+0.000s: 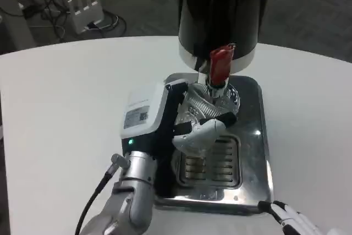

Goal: Grasp the cup under the faucet to collect the drink, then remove the cup.

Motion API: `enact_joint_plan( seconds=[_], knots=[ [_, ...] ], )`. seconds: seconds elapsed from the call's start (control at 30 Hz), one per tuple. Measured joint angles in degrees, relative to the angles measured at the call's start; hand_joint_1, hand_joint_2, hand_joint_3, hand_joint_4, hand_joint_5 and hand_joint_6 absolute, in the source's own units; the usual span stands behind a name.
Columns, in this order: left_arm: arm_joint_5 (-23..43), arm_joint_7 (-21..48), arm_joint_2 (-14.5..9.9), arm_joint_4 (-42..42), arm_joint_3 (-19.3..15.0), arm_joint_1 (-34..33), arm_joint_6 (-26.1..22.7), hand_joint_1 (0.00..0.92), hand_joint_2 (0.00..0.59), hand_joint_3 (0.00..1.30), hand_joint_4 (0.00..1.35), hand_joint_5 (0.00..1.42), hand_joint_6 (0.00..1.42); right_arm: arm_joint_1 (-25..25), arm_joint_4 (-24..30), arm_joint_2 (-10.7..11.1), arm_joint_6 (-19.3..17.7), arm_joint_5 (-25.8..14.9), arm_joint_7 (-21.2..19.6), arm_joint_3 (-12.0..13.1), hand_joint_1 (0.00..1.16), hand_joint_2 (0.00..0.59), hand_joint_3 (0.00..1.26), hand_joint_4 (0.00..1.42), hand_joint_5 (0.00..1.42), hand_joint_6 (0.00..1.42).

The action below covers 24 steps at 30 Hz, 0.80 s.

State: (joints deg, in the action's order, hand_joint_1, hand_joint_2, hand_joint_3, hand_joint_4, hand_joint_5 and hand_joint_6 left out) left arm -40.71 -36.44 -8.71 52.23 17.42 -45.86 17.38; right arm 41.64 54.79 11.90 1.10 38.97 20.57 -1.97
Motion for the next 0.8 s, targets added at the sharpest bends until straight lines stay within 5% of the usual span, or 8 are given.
enact_joint_plan(
  seconds=[0.23,0.53,0.8],
  knots=[
    [0.0,0.0,0.8,0.5,1.2,-1.1,-0.7,0.087,0.214,0.92,0.84,0.91,1.02,0.1,0.0,0.0,0.0,-0.3,-0.2,0.1,0.51,0.490,0.07,0.00,0.00,0.00],
    [0.3,0.0,0.7,0.2,1.7,-1.3,-1.0,0.080,0.202,0.72,0.33,0.52,0.66,0.0,0.0,0.0,0.0,-0.6,-0.4,0.1,0.51,0.490,0.07,0.00,0.00,0.00],
    [2.6,1.0,-0.3,-3.6,1.6,2.5,1.0,0.030,0.163,0.72,0.29,0.44,0.53,-0.3,0.0,0.0,-0.1,-1.3,-1.4,0.1,0.51,0.490,0.07,0.00,0.00,0.00]
  ],
)
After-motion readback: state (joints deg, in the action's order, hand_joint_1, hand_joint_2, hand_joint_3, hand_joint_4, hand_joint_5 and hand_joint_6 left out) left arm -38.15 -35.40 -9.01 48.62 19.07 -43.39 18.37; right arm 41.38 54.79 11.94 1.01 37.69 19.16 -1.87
